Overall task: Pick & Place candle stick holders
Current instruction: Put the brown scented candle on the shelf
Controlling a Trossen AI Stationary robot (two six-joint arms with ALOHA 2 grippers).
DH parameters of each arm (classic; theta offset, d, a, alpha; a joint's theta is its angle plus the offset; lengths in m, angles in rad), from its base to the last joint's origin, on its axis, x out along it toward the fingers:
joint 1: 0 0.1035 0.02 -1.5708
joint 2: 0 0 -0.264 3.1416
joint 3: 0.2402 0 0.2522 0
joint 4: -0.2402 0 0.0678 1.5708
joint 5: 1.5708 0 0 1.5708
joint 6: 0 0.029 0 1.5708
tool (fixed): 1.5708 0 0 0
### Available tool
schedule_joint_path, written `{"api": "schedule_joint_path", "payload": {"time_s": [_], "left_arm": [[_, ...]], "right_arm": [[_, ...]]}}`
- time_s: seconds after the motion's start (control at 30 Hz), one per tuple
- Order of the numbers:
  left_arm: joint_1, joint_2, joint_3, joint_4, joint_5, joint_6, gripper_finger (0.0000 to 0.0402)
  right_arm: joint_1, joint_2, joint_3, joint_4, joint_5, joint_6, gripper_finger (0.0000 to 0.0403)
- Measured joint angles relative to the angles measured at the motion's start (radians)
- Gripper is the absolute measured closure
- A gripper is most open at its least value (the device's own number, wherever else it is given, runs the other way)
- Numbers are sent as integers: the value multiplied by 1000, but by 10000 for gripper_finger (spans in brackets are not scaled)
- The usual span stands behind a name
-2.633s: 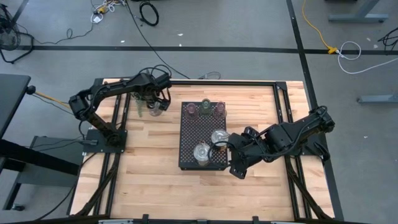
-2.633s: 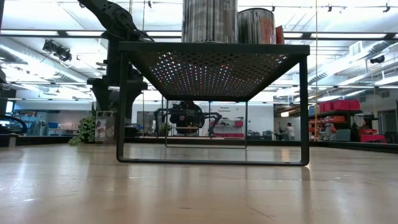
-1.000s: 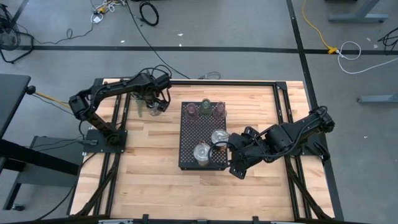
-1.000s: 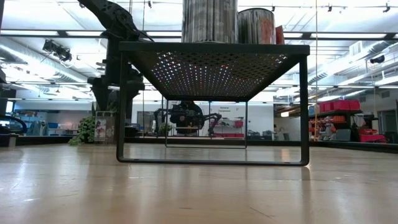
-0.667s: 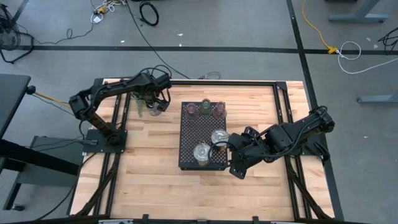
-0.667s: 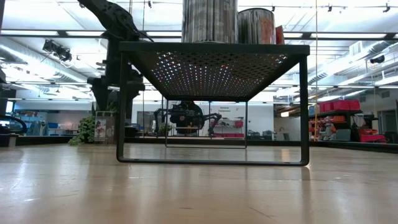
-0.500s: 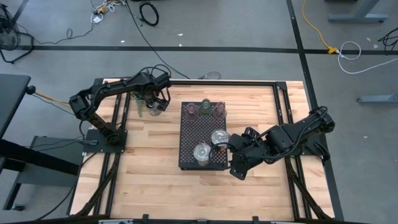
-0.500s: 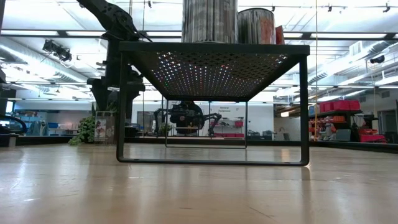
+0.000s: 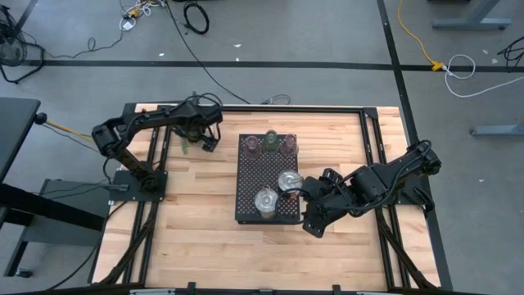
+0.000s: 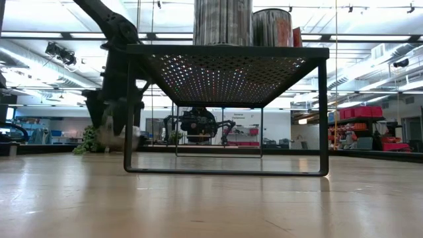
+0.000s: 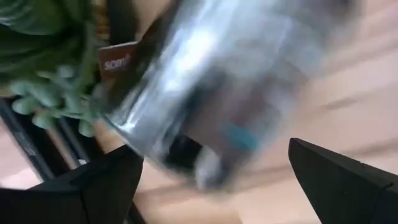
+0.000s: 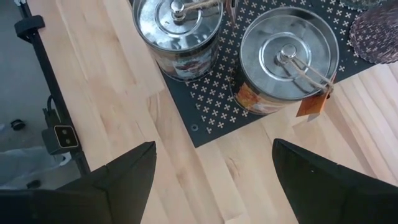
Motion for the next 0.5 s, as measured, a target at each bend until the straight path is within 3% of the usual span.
{"api": "schedule_joint_path", "payload": {"time_s": [0.5], "left_arm": [[-31,-5,78,1,17,-15,2]], "right_arm": [[0,0,0,15,24,-26,85]]}}
